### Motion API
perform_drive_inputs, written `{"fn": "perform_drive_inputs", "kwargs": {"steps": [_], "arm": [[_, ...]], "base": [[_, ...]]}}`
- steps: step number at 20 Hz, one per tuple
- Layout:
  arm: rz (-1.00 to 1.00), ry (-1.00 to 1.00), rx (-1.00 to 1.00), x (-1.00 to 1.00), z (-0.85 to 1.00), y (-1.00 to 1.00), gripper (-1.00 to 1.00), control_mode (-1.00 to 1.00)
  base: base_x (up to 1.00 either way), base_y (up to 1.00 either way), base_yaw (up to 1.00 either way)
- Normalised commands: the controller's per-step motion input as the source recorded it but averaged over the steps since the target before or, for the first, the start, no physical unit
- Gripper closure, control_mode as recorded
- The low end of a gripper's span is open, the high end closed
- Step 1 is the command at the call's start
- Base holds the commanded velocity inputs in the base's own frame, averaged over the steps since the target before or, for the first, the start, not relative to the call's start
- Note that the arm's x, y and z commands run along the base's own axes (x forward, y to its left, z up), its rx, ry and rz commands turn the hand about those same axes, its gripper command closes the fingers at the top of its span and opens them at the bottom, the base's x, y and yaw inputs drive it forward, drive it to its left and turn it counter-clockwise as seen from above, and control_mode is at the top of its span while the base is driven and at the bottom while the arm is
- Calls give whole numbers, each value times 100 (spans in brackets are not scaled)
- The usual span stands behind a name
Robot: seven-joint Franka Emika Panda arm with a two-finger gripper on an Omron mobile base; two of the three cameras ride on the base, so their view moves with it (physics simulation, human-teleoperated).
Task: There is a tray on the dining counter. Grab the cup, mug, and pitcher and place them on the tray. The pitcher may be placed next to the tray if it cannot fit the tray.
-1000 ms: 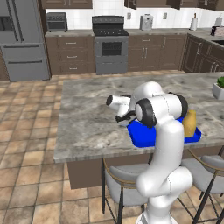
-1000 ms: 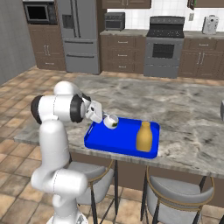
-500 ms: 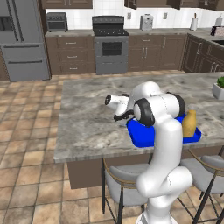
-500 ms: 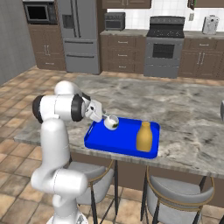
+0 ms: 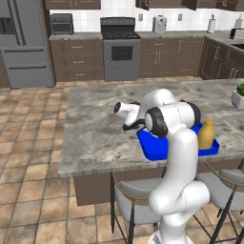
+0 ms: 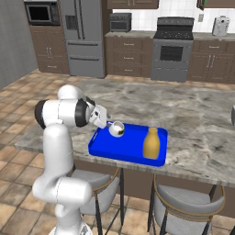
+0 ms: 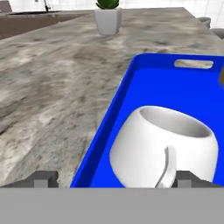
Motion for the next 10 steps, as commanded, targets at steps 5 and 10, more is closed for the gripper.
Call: {"fn": "perform_drive_inputs", "kwargs": {"steps": [5, 10], "arm": [[-1, 0, 5, 2, -17, 4, -100, -100], [0, 0, 4, 8, -17, 5, -100, -100]], "base": [[0, 0, 0], [0, 0, 0]]}}
